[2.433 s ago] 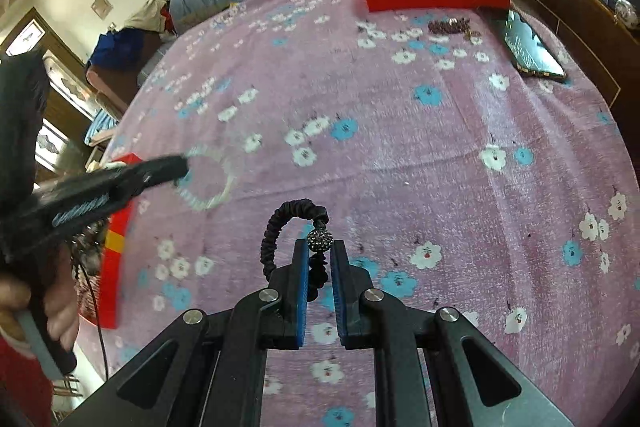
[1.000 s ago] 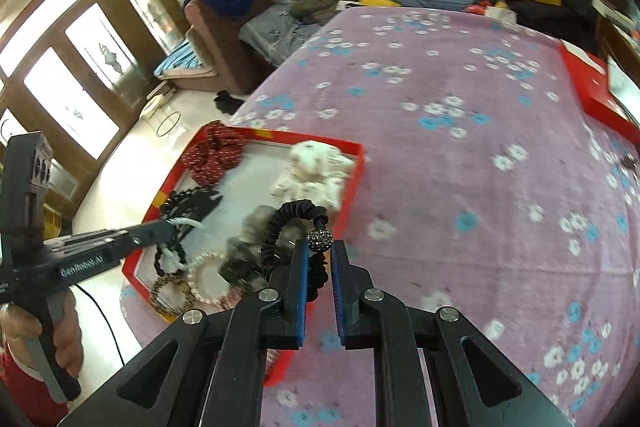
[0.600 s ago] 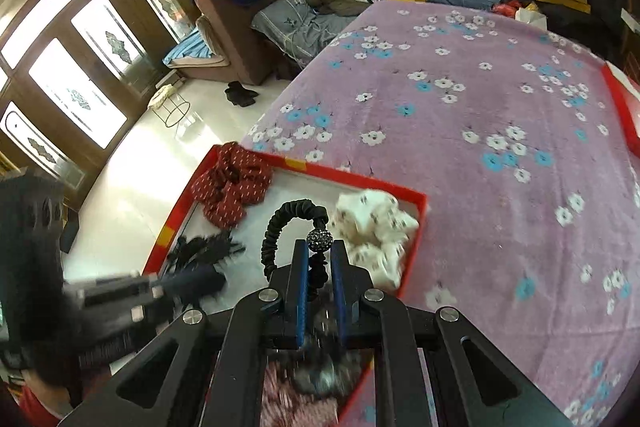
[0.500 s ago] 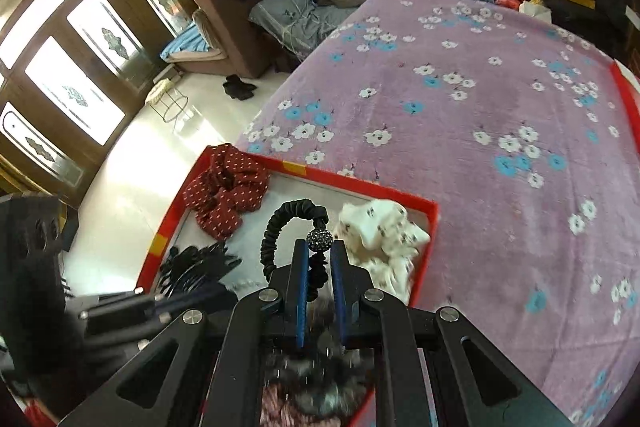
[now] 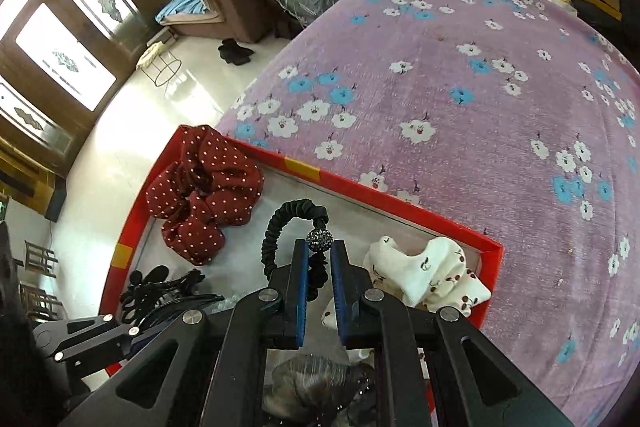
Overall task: Organize jewelry
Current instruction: 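Carry both items into the tray and open both tools to release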
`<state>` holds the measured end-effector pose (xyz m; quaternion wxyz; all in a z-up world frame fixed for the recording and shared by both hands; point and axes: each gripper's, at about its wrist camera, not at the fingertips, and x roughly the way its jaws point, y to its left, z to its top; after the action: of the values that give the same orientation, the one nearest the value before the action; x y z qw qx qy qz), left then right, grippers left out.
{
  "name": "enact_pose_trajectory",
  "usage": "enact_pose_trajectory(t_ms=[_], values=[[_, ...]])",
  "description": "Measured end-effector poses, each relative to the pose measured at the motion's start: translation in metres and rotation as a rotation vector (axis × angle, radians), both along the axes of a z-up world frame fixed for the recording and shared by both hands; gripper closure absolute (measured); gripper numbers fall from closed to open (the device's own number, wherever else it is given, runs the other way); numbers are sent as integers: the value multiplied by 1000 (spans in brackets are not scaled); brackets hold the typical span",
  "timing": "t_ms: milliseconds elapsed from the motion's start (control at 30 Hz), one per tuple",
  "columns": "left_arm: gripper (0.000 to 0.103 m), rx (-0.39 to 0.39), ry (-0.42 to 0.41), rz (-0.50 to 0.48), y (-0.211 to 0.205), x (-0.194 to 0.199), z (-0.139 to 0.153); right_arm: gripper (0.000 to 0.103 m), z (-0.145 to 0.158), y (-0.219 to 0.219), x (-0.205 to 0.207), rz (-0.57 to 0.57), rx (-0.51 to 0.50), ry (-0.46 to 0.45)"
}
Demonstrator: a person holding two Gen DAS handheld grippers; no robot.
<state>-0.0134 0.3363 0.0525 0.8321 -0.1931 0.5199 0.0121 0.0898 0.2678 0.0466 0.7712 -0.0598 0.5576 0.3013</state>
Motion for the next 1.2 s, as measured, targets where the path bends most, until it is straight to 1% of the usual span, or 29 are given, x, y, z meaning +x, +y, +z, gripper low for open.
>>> enact_pose_trajectory(t_ms=[167,300,333,367,433,467,533,600,700,767,867,1000,1200], values=[[98,4,-5,-1,-3,-2,5,90,-3,0,4,-8,-14,-10],[97,35,-2,-8,-8,-4,12,89,-3,-3,8,-20,-5,1],[93,48,-2,-10,-10,-4,14,89,-3,-3,8,-21,-5,1],[84,59,-5,-10,-11,-6,17,87,-3,-3,8,-21,-2,1],[73,79,-14,-7,-13,-9,21,82,-2,-5,7,-22,0,0],[72,91,-20,-5,-14,-11,25,80,-1,-6,7,-22,3,-2],[71,116,-23,-5,-15,-15,30,80,2,-9,5,-26,14,-2],[68,140,-20,0,-15,-19,34,79,5,-11,3,-29,23,-3],[61,180,-21,19,-14,-23,40,78,11,-19,-2,-35,41,-3],[56,192,-21,31,-13,-24,42,75,16,-26,-6,-47,54,-2],[54,202,-15,49,-11,-28,45,72,22,-39,-13,-69,78,0],[52,219,-7,57,-13,-31,45,72,28,-58,-23,-103,101,1],[48,256,-13,50,-25,-33,49,71,33,-82,-42,-138,80,-24]])
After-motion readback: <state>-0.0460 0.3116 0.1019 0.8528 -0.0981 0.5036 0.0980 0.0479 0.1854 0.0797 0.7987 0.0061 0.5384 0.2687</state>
